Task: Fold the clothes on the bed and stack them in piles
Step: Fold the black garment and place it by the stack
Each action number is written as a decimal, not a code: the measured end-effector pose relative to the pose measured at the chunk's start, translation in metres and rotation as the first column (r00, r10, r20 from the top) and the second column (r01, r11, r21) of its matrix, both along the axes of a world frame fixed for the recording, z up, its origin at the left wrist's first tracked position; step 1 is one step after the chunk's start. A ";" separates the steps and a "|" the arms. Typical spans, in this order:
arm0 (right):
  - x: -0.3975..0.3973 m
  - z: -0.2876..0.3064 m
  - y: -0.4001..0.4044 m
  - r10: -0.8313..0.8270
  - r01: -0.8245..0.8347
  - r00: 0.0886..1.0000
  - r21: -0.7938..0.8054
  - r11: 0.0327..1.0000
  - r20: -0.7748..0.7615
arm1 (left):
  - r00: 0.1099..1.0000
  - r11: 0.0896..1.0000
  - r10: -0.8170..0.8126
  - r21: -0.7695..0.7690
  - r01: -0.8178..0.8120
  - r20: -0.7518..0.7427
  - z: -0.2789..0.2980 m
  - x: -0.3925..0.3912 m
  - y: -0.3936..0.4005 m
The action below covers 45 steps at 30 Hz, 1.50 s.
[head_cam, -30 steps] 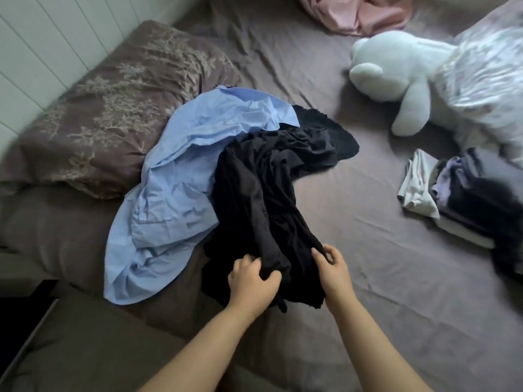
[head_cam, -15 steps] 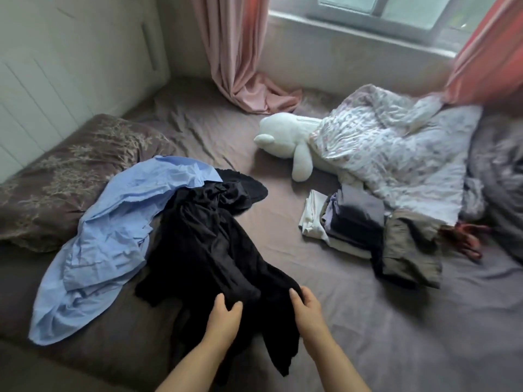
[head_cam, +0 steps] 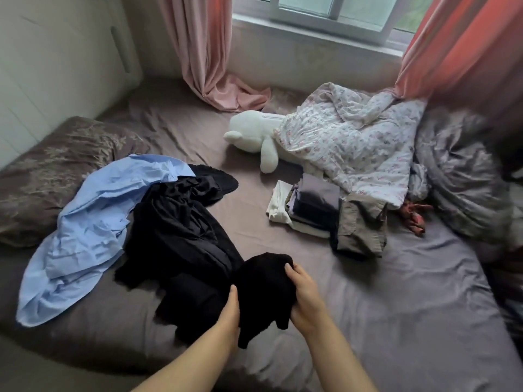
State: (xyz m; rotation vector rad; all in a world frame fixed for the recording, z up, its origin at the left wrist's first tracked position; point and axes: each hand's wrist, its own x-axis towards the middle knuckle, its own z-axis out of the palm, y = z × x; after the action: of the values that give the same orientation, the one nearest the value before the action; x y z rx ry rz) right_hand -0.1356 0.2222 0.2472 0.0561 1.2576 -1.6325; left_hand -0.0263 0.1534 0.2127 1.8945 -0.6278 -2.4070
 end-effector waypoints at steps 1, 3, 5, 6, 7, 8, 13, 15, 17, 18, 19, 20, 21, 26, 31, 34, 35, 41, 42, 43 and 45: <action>-0.002 0.002 0.003 -0.031 0.033 0.997 -0.040 0.999 0.064 | 1.000 1.000 0.012 0.009 -0.012 0.002 -0.008 0.004 0.004; -0.006 0.005 0.006 -0.082 0.096 0.984 -0.079 0.992 0.158 | 0.997 0.987 0.058 0.154 -0.050 -0.044 -0.020 0.011 0.011; -0.013 0.007 0.009 -0.115 0.130 0.978 -0.077 0.989 0.174 | 0.979 0.947 0.138 0.309 -0.086 -0.149 -0.031 0.009 0.015; -0.017 0.008 0.009 -0.131 0.143 0.979 -0.070 0.987 0.158 | 0.968 0.938 0.178 0.326 -0.113 -0.177 -0.028 0.003 0.014; -0.022 0.009 0.009 -0.156 0.165 0.979 -0.056 0.985 0.129 | 0.962 0.943 0.196 0.306 -0.132 -0.190 -0.025 -0.005 0.010; -0.029 0.009 0.010 -0.186 0.190 0.979 -0.032 0.981 0.087 | 0.958 0.949 0.209 0.278 -0.150 -0.196 -0.023 -0.014 0.004; -0.071 0.011 0.022 -0.323 0.325 0.946 0.097 0.941 -0.041 | 0.927 0.979 0.180 0.150 -0.137 -0.328 0.015 -0.061 -0.043; -0.086 0.012 0.029 -0.373 0.377 0.926 0.113 0.919 -0.059 | 0.909 0.984 0.169 0.119 -0.133 -0.380 0.031 -0.075 -0.058; -0.102 0.015 0.035 -0.432 0.435 0.900 0.076 0.897 -0.055 | 0.889 0.986 0.161 0.106 -0.128 -0.428 0.048 -0.090 -0.067; -0.110 0.017 0.037 -0.457 0.459 0.888 0.052 0.887 -0.046 | 0.878 0.987 0.158 0.102 -0.126 -0.451 0.055 -0.097 -0.069; -0.118 0.019 0.040 -0.477 0.478 0.878 0.034 0.878 -0.039 | 0.874 0.988 0.150 0.099 -0.117 -0.461 0.061 -0.104 -0.070; -0.127 0.022 0.042 -0.494 0.495 0.869 0.024 0.868 -0.033 | 0.871 0.990 0.135 0.094 -0.102 -0.473 0.064 -0.111 -0.071; -0.135 0.026 0.045 -0.507 0.508 0.861 0.010 0.861 -0.032 | 0.866 0.992 0.123 0.089 -0.091 -0.484 0.070 -0.118 -0.071; -0.185 0.041 0.057 -0.554 0.550 0.832 -0.082 0.831 -0.040 | 0.842 0.996 0.083 0.021 -0.085 -0.534 0.094 -0.156 -0.061; -0.235 0.034 0.079 -0.519 0.516 0.855 -0.106 0.850 0.004 | 0.835 0.990 0.072 -0.063 -0.127 -0.546 0.097 -0.183 -0.030; -0.247 0.022 0.096 -0.446 0.447 0.895 -0.087 0.890 0.031 | 0.858 0.979 0.134 -0.065 -0.191 -0.497 0.081 -0.186 -0.010; -0.250 0.015 0.101 -0.410 0.411 0.912 -0.060 0.910 0.034 | 0.868 0.975 0.167 -0.051 -0.215 -0.467 0.070 -0.185 -0.004; -0.234 -0.078 0.136 -0.230 0.214 0.973 0.266 0.940 0.032 | 0.924 0.941 0.338 0.089 -0.327 -0.179 -0.026 -0.156 0.040; -0.228 -0.098 0.143 -0.208 0.185 0.978 0.330 0.926 0.033 | 0.935 0.941 0.336 0.083 -0.328 -0.114 -0.043 -0.151 0.049; -0.222 -0.119 0.149 -0.196 0.165 0.980 0.389 0.906 0.040 | 0.944 0.944 0.325 0.074 -0.321 -0.049 -0.060 -0.147 0.057; -0.210 -0.157 0.161 -0.194 0.144 0.979 0.473 0.869 0.058 | 0.954 0.952 0.294 0.068 -0.298 0.063 -0.098 -0.139 0.071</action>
State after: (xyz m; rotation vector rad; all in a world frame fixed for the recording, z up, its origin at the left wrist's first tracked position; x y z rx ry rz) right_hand -0.3456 0.3835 0.0899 0.5600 1.5756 -1.4130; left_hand -0.1654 0.2243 0.1148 1.9244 -0.2320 -2.2284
